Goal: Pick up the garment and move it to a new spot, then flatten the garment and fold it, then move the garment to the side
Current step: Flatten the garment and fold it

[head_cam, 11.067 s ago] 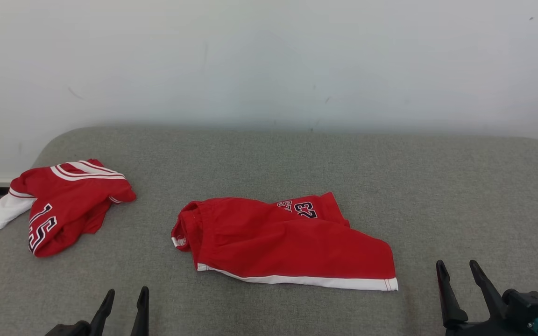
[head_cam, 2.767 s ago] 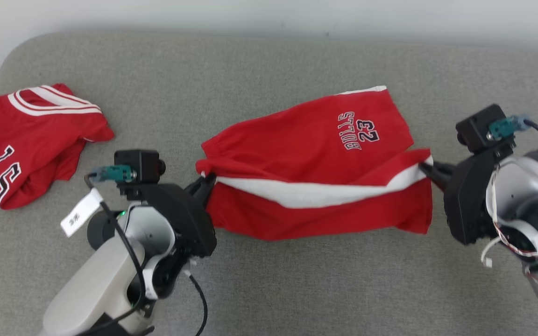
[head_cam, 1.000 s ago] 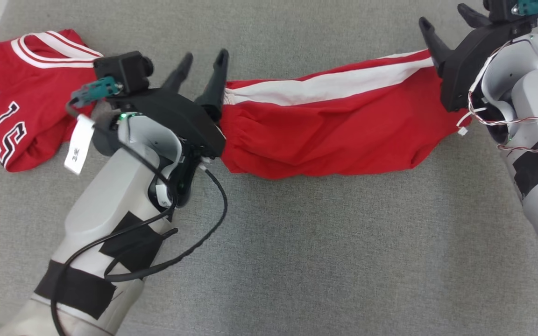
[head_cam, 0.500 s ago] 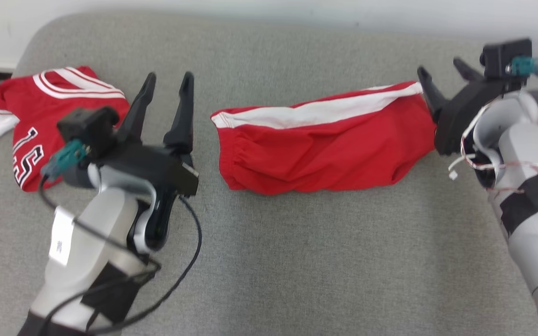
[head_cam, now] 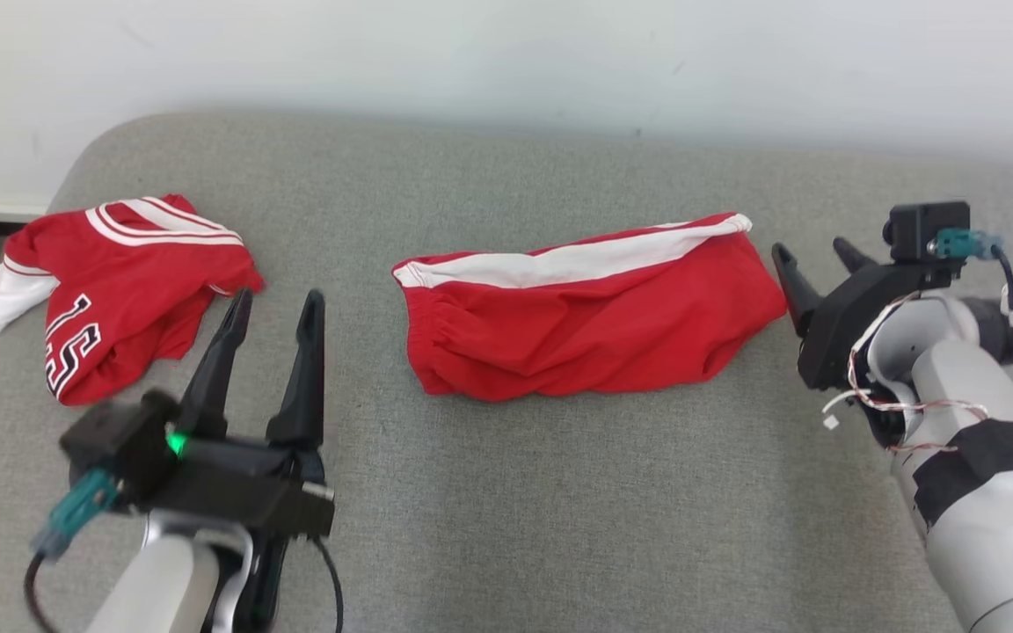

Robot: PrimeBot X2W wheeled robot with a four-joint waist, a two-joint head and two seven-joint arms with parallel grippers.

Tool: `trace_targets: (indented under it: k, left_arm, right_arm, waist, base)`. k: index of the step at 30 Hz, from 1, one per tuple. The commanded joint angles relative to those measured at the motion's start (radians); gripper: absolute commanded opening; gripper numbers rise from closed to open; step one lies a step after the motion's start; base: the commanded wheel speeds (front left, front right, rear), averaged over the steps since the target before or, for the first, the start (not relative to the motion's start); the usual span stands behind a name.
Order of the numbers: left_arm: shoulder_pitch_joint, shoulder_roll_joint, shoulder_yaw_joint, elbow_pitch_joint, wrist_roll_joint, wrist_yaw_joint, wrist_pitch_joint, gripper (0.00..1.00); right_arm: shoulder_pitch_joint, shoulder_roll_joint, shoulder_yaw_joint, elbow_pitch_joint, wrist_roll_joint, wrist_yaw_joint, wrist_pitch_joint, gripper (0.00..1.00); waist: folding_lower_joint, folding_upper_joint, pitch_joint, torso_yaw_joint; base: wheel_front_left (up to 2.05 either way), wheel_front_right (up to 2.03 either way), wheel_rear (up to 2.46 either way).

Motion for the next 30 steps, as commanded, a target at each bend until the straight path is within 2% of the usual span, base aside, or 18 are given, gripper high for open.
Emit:
trace_targets:
  k: [1,7,13,22,30]
  left_arm:
    - [0.027,-0.001,0.014,-0.013,0.014,-0.01,-0.004,1.0]
    - [0.156,-0.035,0.1,-0.098,0.08,-0.058,-0.004,1.0]
    - [0.231,-0.066,0.139,-0.105,0.15,-0.111,-0.004,1.0]
    - [0.23,-0.115,0.17,-0.087,0.21,-0.157,-0.005,1.0]
    - [0.218,-0.143,0.18,-0.085,0.235,-0.175,-0.005,1.0]
  right_arm:
    - [0.014,0.001,-0.008,-0.002,-0.009,-0.001,0.004,1.0]
    - [0.048,0.02,-0.05,0.004,-0.02,-0.001,0.023,1.0]
    - [0.046,0.023,-0.107,0.045,-0.051,-0.001,0.04,1.0]
    - [0.003,0.022,-0.224,0.147,-0.123,-0.001,0.047,1.0]
    - [-0.037,0.023,-0.315,0.225,-0.188,-0.001,0.049,1.0]
  waist:
    - [0.0002,0.0001,-0.009,-0.004]
    - [0.0002,0.0001,-0.01,0.001]
    - [0.0002,0.0001,0.008,0.017]
    - [0.0002,0.0001,0.056,0.068]
    - [0.0002,0.0001,0.088,0.105]
  base:
    - [0.0,0.0,0.0]
    - [0.0,0.0,0.0]
    - [0.0,0.0,0.0]
    - [0.0,0.0,0.0]
    - [0.0,0.0,0.0]
